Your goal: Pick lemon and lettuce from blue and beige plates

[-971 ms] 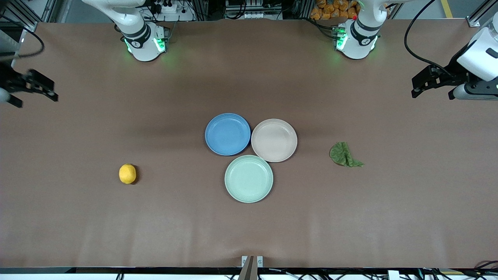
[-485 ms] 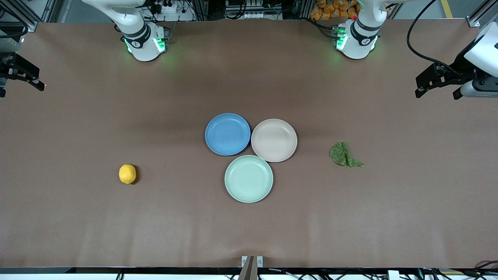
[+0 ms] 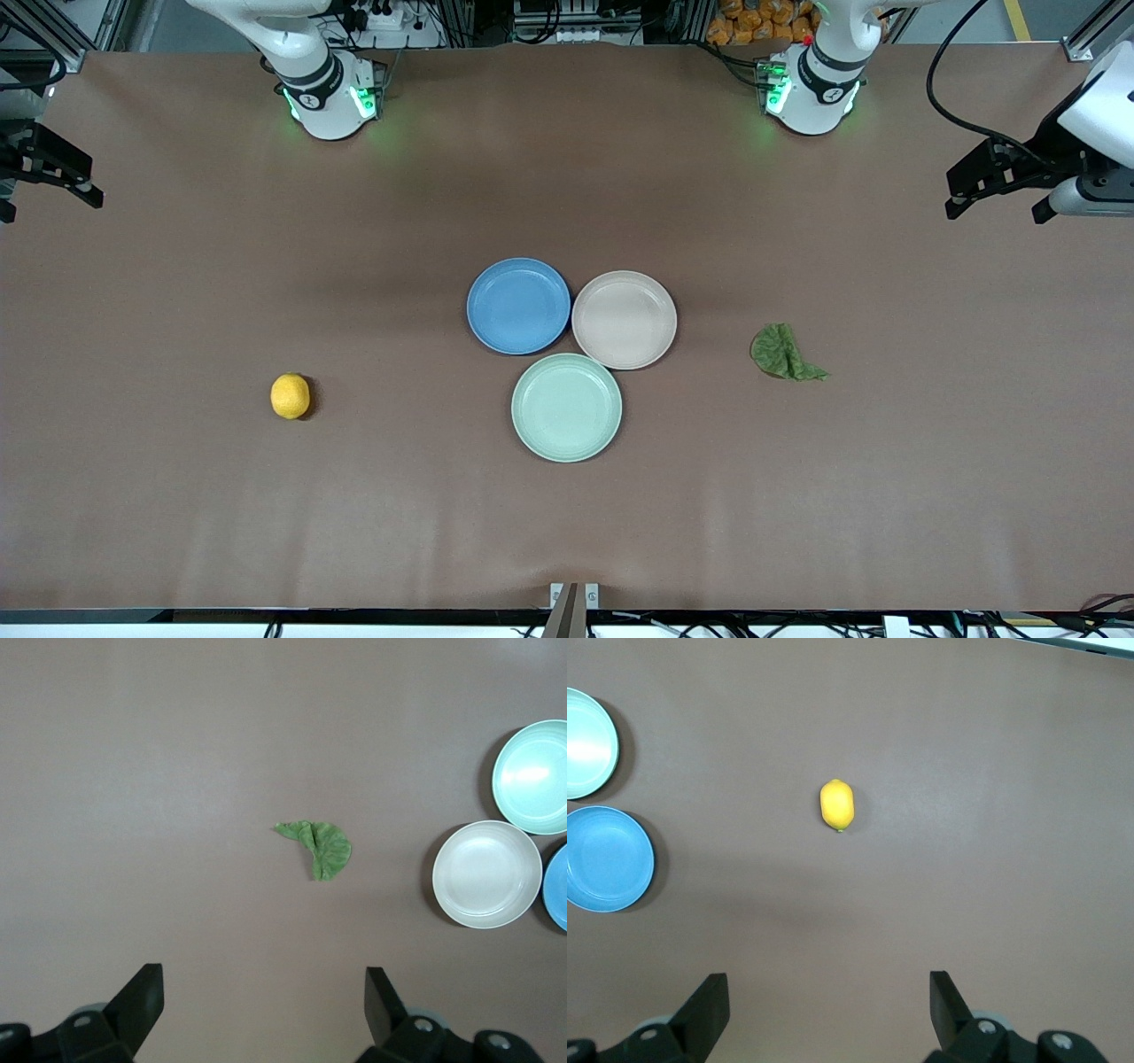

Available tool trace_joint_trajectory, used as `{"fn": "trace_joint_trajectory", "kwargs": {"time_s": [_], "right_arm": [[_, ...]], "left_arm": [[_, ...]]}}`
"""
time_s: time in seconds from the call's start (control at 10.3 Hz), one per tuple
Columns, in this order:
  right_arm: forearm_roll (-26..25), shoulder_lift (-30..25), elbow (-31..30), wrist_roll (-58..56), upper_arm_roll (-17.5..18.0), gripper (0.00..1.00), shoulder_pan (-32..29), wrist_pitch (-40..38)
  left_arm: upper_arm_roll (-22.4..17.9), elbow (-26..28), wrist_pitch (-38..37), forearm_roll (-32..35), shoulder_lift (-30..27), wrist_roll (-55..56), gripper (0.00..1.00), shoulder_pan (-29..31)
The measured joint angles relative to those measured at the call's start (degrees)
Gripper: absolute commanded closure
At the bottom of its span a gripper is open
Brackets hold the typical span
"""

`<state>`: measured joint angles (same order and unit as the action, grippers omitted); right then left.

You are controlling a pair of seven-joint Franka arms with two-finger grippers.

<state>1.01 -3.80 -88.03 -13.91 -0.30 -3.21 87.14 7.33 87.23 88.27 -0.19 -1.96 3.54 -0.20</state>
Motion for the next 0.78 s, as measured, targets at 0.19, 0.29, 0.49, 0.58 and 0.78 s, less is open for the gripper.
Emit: {"fn": "trace_joint_trajectory", "kwargs": {"time_s": [0.19, 0.29, 0.49, 0.58, 0.78], "right_arm": [[0.0, 0.0, 0.0, 0.0, 0.0, 0.00, 0.0, 0.0], [0.0, 0.0, 0.0, 0.0, 0.0, 0.00, 0.0, 0.0], [0.0, 0.0, 0.0, 0.0, 0.0, 0.00, 0.0, 0.0], [0.0, 0.0, 0.0, 0.0, 0.1, 0.00, 0.0, 0.0], [0.0, 0.0, 0.0, 0.0, 0.3, 0.00, 0.0, 0.0]], "left_arm": [[0.1, -0.1, -1.3, 0.0, 0.0, 0.0, 0.00, 0.0], [0.1, -0.1, -2.1, 0.0, 0.0, 0.0, 0.00, -0.1], [0.1, -0.7, -2.7, 0.0, 0.0, 0.0, 0.00, -0.1], [0.1, -1.4, -3.1, 0.0, 0.0, 0.0, 0.00, -0.1], [-0.1, -1.9, -3.7, 0.0, 0.0, 0.0, 0.00, -0.1]]}}
